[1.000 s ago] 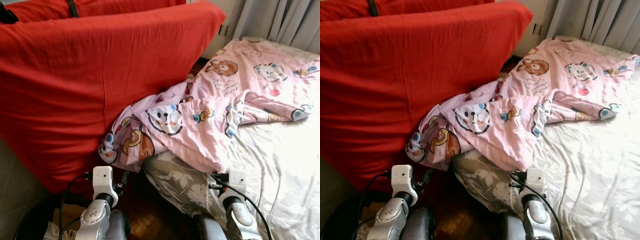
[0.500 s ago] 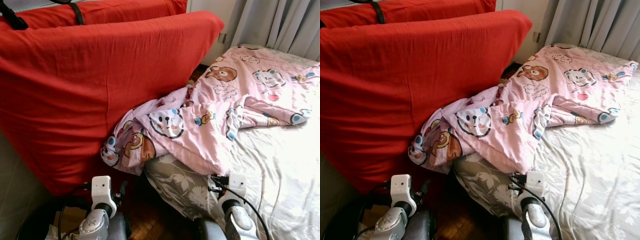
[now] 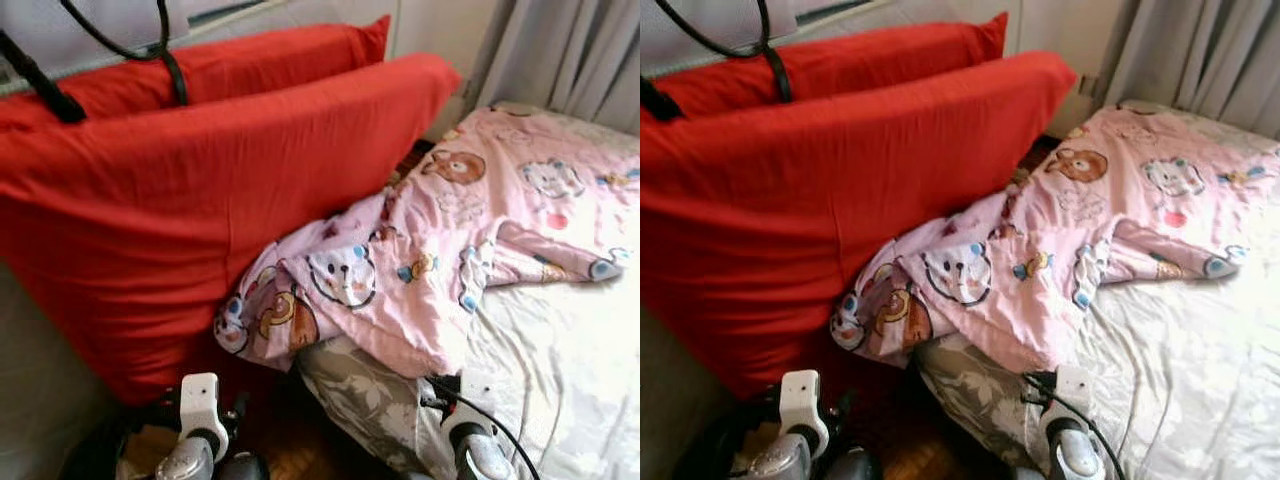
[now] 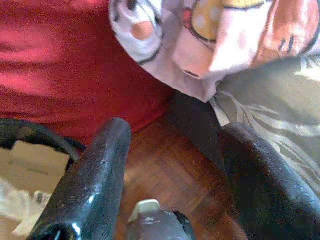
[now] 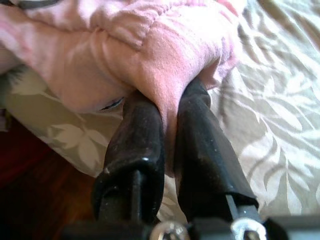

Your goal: Clean up the room

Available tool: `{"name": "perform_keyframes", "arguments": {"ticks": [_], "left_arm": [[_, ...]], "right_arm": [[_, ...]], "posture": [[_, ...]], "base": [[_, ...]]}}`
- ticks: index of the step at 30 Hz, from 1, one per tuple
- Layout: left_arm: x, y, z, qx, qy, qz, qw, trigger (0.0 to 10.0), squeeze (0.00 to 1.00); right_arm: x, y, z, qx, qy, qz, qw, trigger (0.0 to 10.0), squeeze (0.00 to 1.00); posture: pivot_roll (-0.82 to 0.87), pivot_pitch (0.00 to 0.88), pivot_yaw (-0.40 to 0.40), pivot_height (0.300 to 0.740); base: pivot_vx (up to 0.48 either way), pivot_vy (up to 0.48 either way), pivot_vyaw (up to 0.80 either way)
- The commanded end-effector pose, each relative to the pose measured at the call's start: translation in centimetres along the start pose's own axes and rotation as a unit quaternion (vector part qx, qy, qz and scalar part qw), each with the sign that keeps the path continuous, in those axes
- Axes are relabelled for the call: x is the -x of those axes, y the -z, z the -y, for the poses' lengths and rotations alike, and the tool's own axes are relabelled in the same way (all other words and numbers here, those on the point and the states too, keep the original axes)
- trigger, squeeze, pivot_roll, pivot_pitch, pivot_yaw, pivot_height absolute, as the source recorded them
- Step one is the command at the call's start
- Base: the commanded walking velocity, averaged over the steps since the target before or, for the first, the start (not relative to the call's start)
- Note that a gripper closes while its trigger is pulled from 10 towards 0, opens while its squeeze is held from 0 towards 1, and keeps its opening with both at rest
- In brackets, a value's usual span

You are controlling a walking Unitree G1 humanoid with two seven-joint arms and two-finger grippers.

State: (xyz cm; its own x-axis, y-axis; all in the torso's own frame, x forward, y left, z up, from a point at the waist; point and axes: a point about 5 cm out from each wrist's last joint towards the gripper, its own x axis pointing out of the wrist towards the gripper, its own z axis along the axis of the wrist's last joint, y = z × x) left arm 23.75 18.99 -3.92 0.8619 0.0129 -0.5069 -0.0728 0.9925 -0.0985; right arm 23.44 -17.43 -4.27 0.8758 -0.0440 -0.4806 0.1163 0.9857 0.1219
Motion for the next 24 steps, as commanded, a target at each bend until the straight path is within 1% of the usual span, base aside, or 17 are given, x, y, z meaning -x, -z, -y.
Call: {"name": "perform_keyframes", "arguments": {"ticks": [1,2,7,10,11,13,16,19,22,24], "left_arm": [[0.3,1.0,-0.3,-0.011,-0.004,-0.026,1.000,10.0,0.00],[0.5,1.6,-0.2,-0.016,-0.004,-0.043,0.999,10.0,0.00],[0.9,2.7,-0.2,-0.026,-0.007,-0.070,0.997,10.0,0.00],[1.7,4.6,-0.4,-0.027,-0.020,-0.116,0.993,10.0,0.00],[1.9,5.1,-0.5,-0.026,-0.025,-0.127,0.991,10.0,0.00],[2.4,5.9,-0.8,-0.017,-0.039,-0.142,0.989,10.0,0.00],[2.6,6.2,-0.9,-0.009,-0.046,-0.145,0.988,10.0,0.00],[2.7,6.4,-0.7,-0.012,-0.040,-0.150,0.988,10.0,0.00],[2.6,6.3,-0.8,-0.010,-0.043,-0.150,0.988,10.0,0.00],[2.5,6.1,-0.9,-0.009,-0.046,-0.147,0.988,10.0,0.00]], "right_arm": [[0.2,0.6,0.2,0.007,0.001,-0.018,1.000,10.0,0.00],[0.3,1.0,0.3,0.010,0.002,-0.030,0.999,10.0,0.00],[0.7,1.9,0.5,0.016,0.006,-0.054,0.998,10.0,0.00],[1.9,4.3,1.5,0.027,0.026,-0.116,0.993,10.0,0.00],[2.2,4.8,1.7,0.033,0.031,-0.129,0.991,10.0,0.00],[2.5,5.2,1.8,0.037,0.030,-0.139,0.989,10.0,0.00],[2.6,5.5,1.7,0.038,0.025,-0.145,0.988,10.0,0.00],[2.9,5.9,1.8,0.031,0.030,-0.153,0.987,10.0,0.00],[3.1,6.3,1.9,0.040,0.030,-0.167,0.985,10.0,0.00],[3.1,6.2,2.1,0.041,0.034,-0.166,0.985,10.0,0.00]], "posture": [[-0.01,0.000,-0.029,0.717],[-0.01,0.000,-0.031,0.722],[-0.02,0.000,-0.030,0.722],[-0.01,0.000,-0.029,0.722],[-0.01,0.000,-0.026,0.722],[-0.02,0.000,-0.024,0.722],[-0.03,0.000,-0.021,0.722],[-0.04,0.000,-0.017,0.722],[-0.04,0.000,-0.014,0.722],[-0.04,0.000,-0.014,0.722]], "base": [[0.000,0.000,0.00],[0.000,0.000,0.00],[0.000,0.000,0.00],[0.000,0.000,0.00],[0.000,0.000,0.00],[0.000,0.000,0.00],[0.000,0.000,0.00],[0.000,0.000,0.00],[0.000,0.000,0.00],[0.000,0.000,0.00]]}}
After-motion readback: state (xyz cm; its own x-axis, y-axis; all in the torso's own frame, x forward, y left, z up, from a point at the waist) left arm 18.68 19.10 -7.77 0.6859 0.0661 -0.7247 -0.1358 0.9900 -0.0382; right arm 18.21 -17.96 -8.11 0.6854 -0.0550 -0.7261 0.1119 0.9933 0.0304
